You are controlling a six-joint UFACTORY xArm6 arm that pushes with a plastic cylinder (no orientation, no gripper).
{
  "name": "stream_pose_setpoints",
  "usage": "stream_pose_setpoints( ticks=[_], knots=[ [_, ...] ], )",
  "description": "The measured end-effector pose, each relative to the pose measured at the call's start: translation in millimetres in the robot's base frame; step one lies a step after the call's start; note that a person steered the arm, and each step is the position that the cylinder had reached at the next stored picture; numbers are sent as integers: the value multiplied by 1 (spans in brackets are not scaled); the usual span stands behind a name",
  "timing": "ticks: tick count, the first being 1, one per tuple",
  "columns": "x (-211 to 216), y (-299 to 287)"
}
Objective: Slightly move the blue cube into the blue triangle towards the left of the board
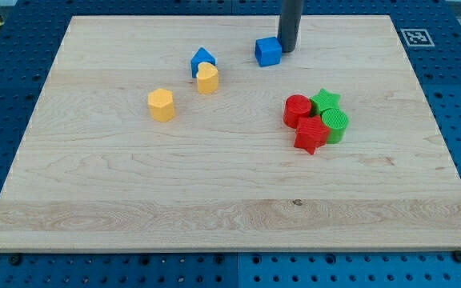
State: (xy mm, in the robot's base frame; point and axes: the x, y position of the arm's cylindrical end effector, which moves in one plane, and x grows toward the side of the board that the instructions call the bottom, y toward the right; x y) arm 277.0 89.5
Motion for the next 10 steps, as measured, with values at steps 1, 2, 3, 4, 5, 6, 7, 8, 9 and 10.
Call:
stream_pose_setpoints(
  ticks=[1,2,3,4,5,6,7,8,9,10],
  knots=[
    [6,-3],
    [23,-10],
    [34,-20],
    [29,-34],
    [21,-42],
    [22,-45],
    [24,-57],
    [26,-65],
    [26,-75],
    [26,-79]
  ],
)
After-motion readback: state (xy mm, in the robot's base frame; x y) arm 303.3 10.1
